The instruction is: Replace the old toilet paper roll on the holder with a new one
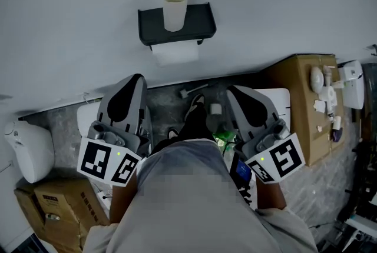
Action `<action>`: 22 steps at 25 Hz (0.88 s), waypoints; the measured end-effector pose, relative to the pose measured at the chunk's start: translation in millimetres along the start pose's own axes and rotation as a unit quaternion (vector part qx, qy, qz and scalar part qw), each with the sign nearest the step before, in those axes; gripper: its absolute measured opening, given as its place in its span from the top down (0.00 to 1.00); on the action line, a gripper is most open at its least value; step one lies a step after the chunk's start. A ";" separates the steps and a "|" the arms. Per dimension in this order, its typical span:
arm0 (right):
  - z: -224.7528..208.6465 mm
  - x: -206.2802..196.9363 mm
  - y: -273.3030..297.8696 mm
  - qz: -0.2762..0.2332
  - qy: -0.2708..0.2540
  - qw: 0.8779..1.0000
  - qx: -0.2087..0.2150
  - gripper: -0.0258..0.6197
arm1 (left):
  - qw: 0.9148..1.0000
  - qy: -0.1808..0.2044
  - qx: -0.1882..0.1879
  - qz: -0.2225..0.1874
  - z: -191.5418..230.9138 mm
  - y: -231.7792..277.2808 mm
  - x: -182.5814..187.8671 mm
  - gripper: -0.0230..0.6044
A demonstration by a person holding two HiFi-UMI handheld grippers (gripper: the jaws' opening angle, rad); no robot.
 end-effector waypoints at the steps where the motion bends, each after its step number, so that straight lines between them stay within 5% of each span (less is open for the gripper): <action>1: 3.5 2.9 -2.9 -0.003 -0.005 1.000 -0.004 0.94 | 1.000 0.002 -0.004 0.000 -2.1 -2.0 -1.0 0.95; 13: 18.6 18.6 -19.3 -0.028 -0.005 0.998 -0.061 0.94 | 1.000 0.001 -0.017 -0.001 1.1 -6.5 -2.5 0.95; 22: 23.6 25.0 -20.5 -0.034 -0.016 0.997 -0.062 0.94 | 1.000 0.003 -0.020 -0.003 -2.1 -5.5 -0.5 0.95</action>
Point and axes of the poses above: the fingertips, and each gripper's own axes: y forward along the fingers, z to its left, x out of its top, the point moved 10 cm from there along -y, backward along the fingers, and after that the axes turned 6 degrees about -z, right-handed, at the moved point
